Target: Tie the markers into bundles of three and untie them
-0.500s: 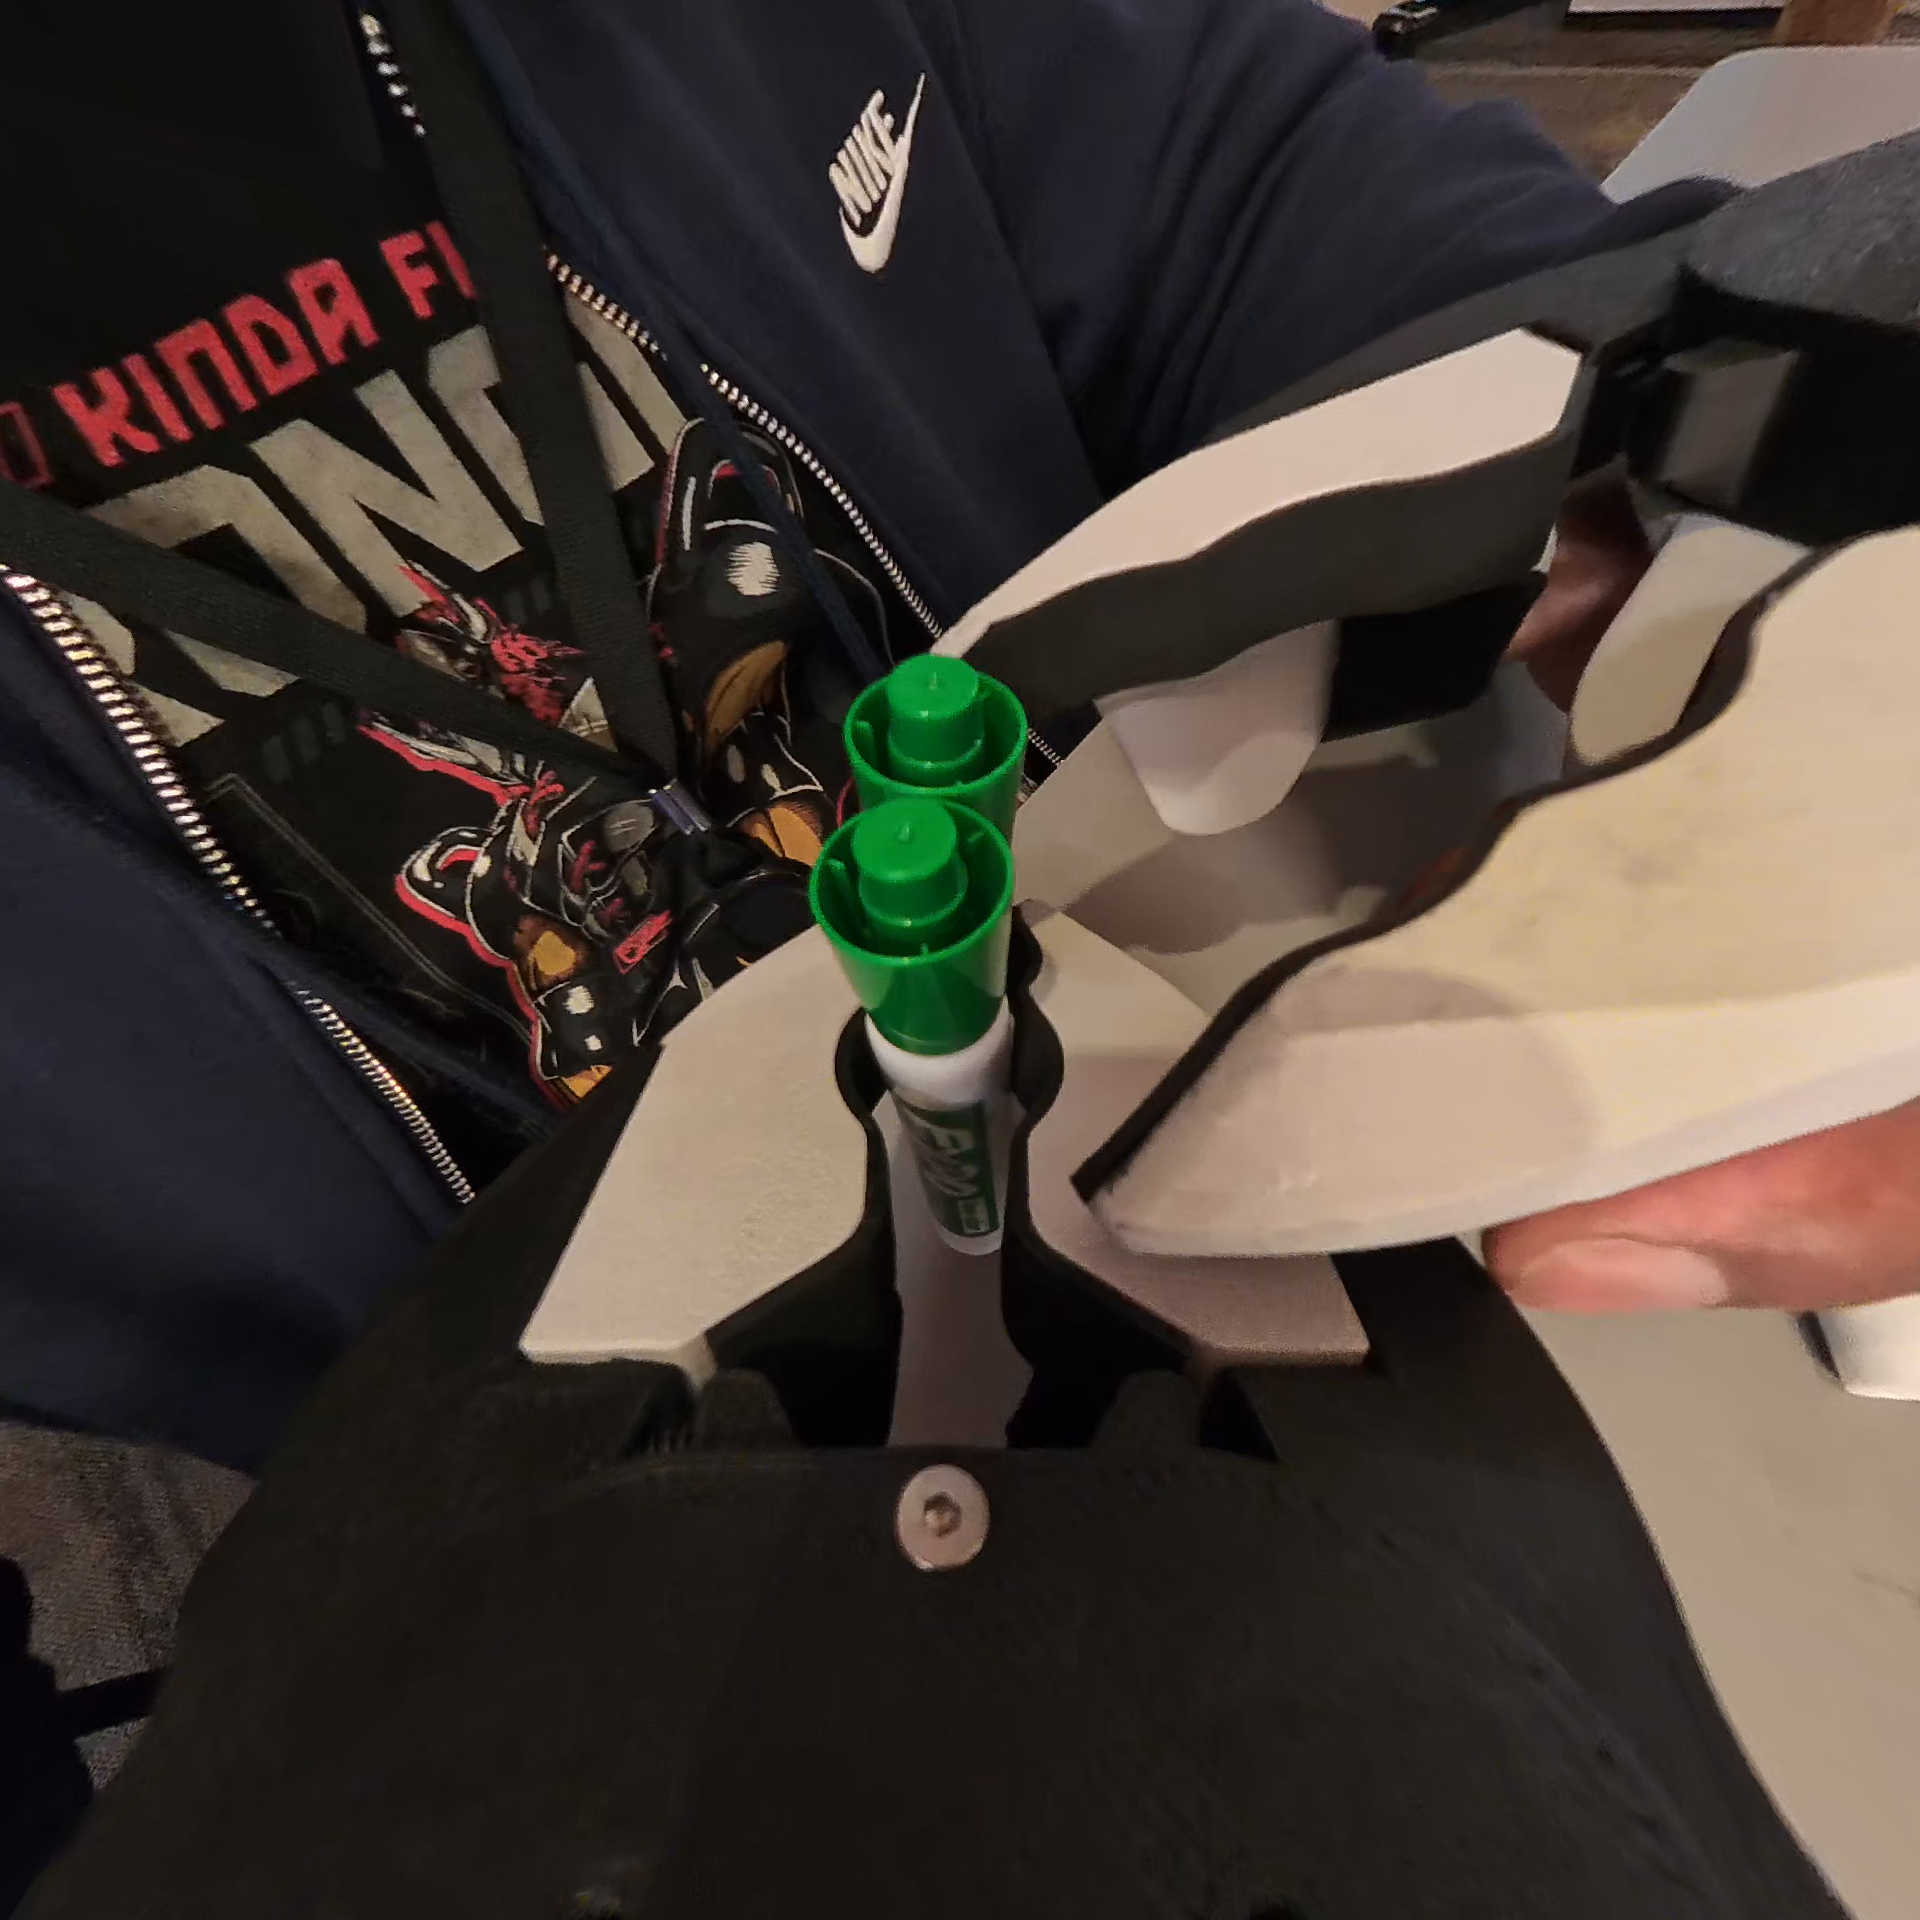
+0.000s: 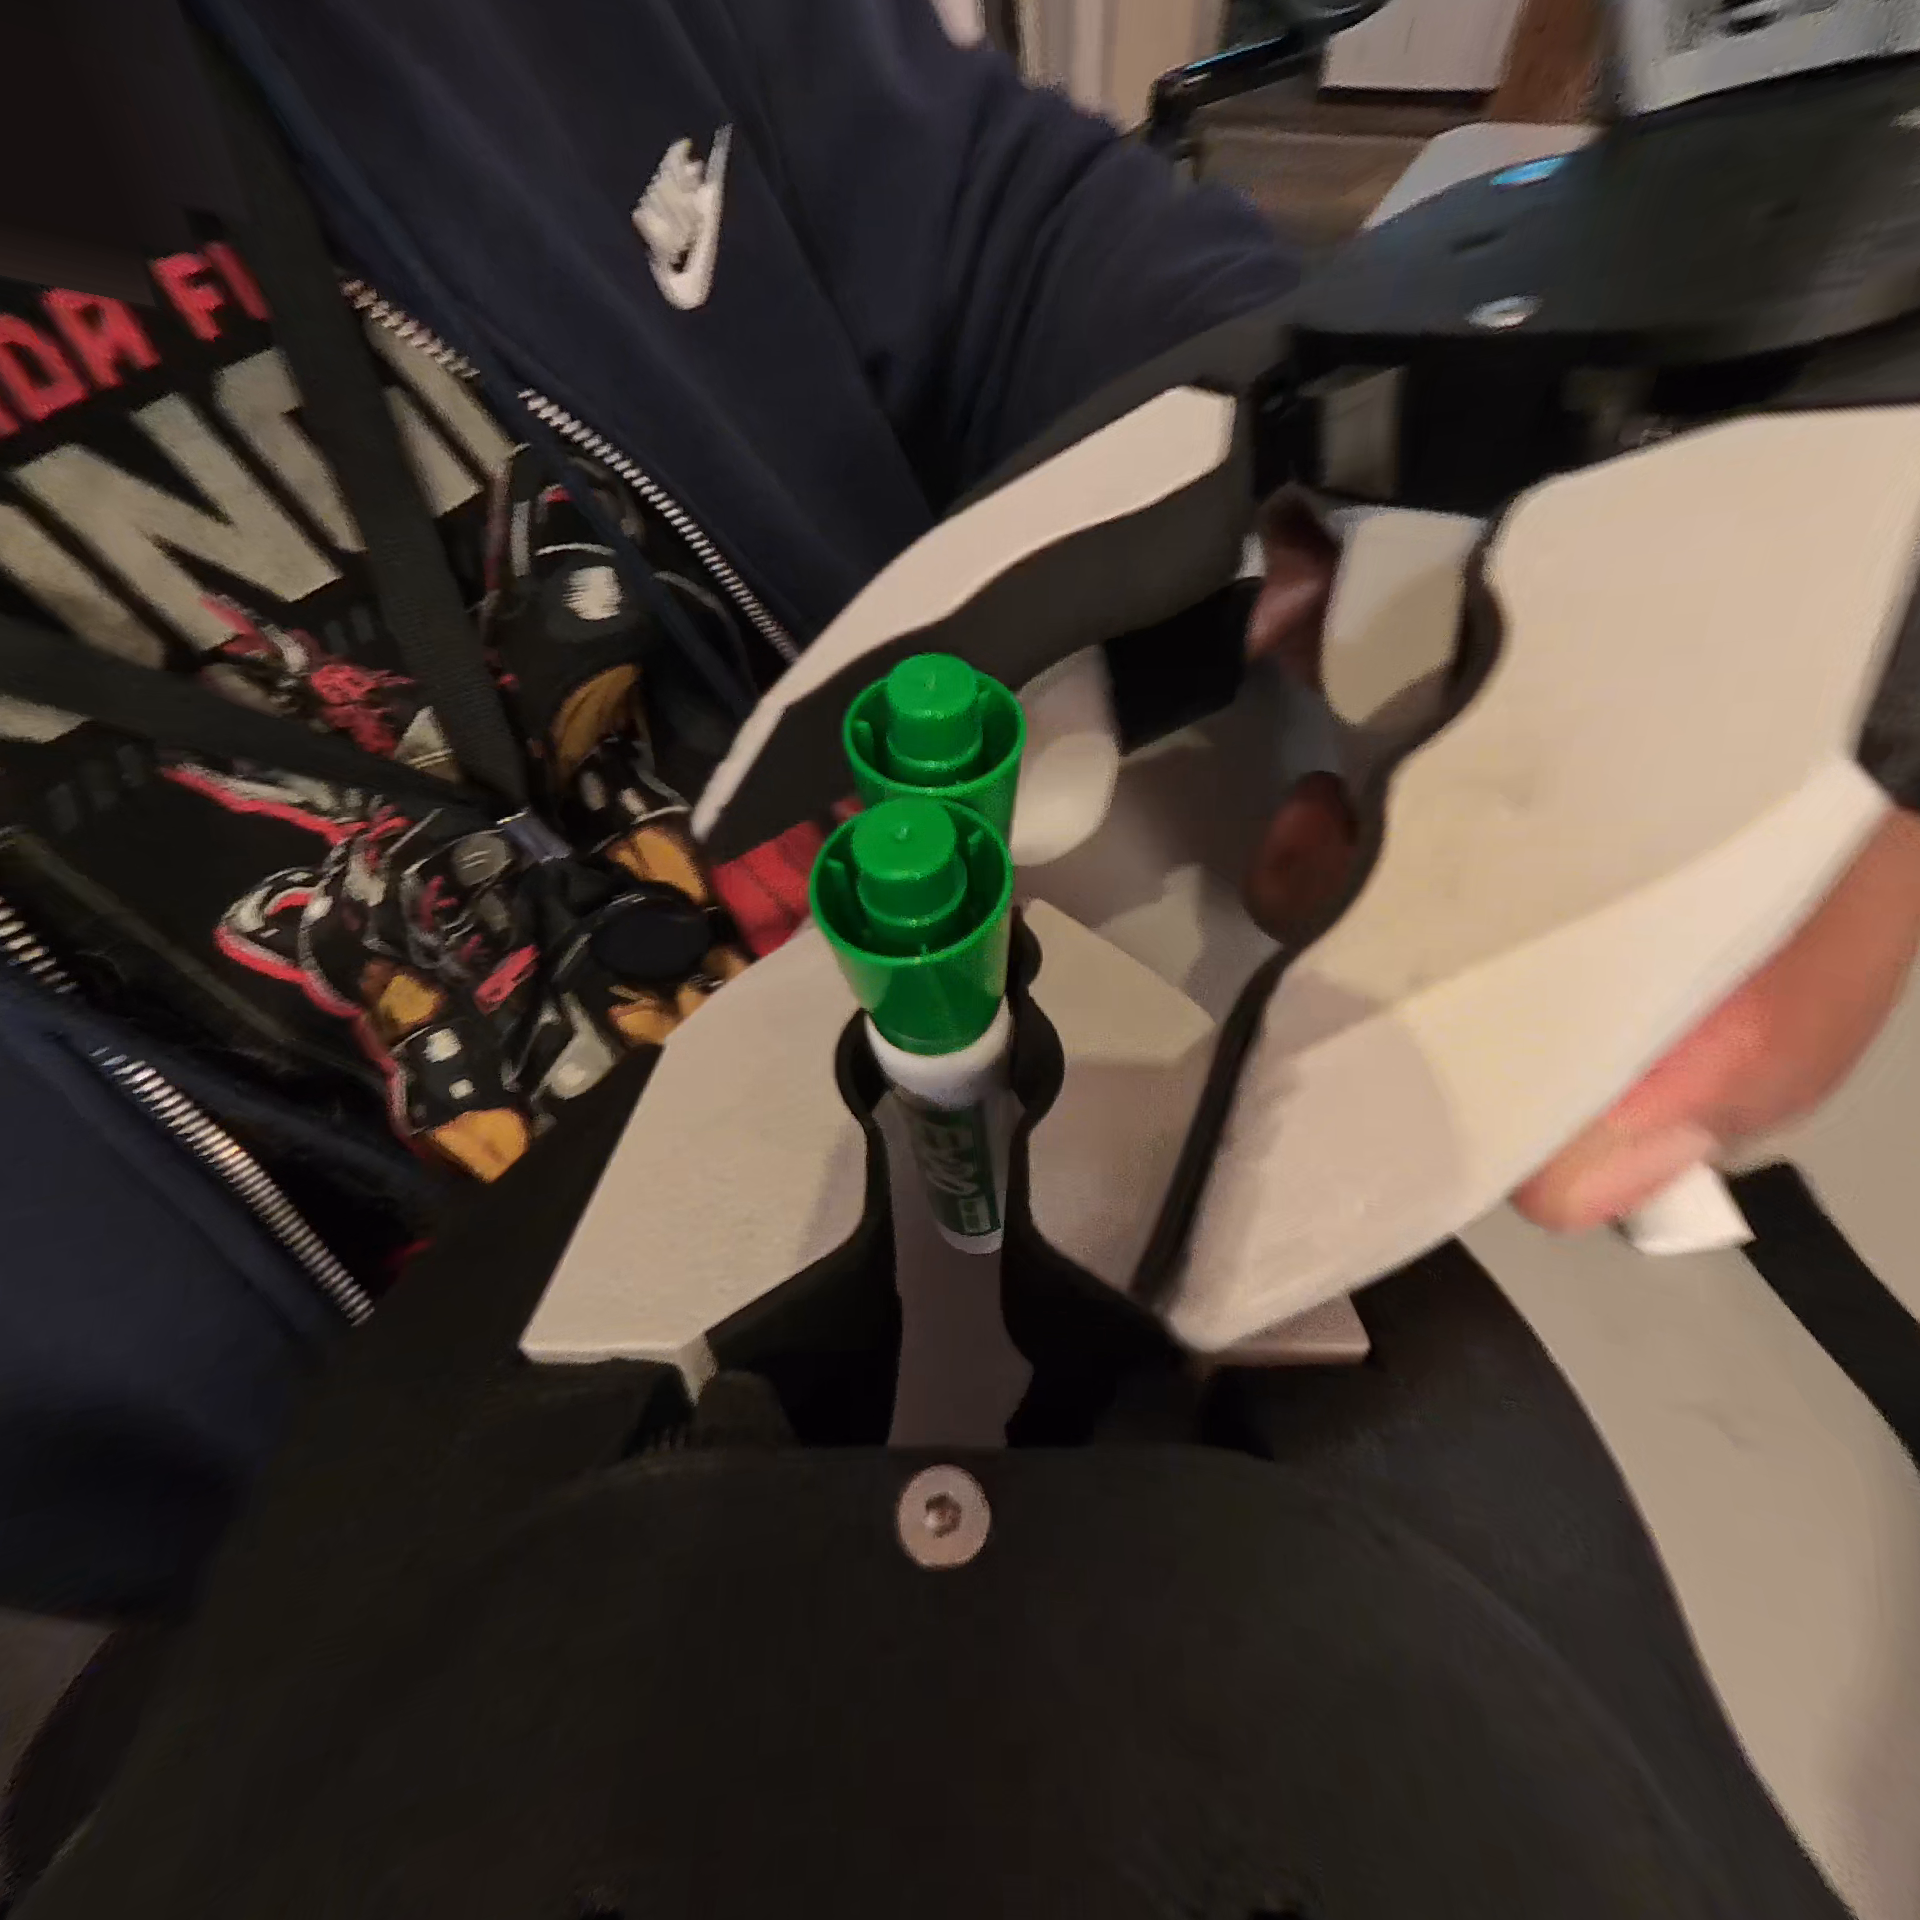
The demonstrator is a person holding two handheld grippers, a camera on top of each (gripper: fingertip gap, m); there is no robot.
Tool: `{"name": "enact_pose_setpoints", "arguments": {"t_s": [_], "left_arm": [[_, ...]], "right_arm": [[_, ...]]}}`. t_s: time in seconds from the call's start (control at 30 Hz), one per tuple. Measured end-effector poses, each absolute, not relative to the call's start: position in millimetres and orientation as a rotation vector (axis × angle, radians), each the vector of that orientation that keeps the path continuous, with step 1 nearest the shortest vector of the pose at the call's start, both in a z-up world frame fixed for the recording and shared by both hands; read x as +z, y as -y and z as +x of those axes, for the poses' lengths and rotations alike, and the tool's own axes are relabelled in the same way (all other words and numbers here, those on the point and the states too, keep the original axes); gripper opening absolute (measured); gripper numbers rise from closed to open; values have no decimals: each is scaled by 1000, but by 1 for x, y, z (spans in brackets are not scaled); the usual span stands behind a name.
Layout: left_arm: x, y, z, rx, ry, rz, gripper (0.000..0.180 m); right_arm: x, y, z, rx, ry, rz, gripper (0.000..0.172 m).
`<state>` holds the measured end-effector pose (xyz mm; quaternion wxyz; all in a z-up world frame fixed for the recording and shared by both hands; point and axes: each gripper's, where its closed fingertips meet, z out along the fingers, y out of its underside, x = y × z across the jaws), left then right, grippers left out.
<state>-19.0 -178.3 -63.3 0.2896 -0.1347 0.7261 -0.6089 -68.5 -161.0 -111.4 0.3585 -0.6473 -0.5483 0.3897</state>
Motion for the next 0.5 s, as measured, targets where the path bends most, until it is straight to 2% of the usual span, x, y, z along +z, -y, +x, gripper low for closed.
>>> {"name": "enact_pose_setpoints", "arguments": {"t_s": [0.17,0.33,0.5], "left_arm": [[-50,143,2,-1382,-1708,-686,83],[-37,93,7,-1273,-1219,-1229,82],[-40,107,10,-1205,-1112,-1278,76]], "right_arm": [[-99,113,-44,695,1088,-1737,19],[-87,71,-6,342,663,-1811,19],[-102,71,-1,171,503,-1879,19]]}}
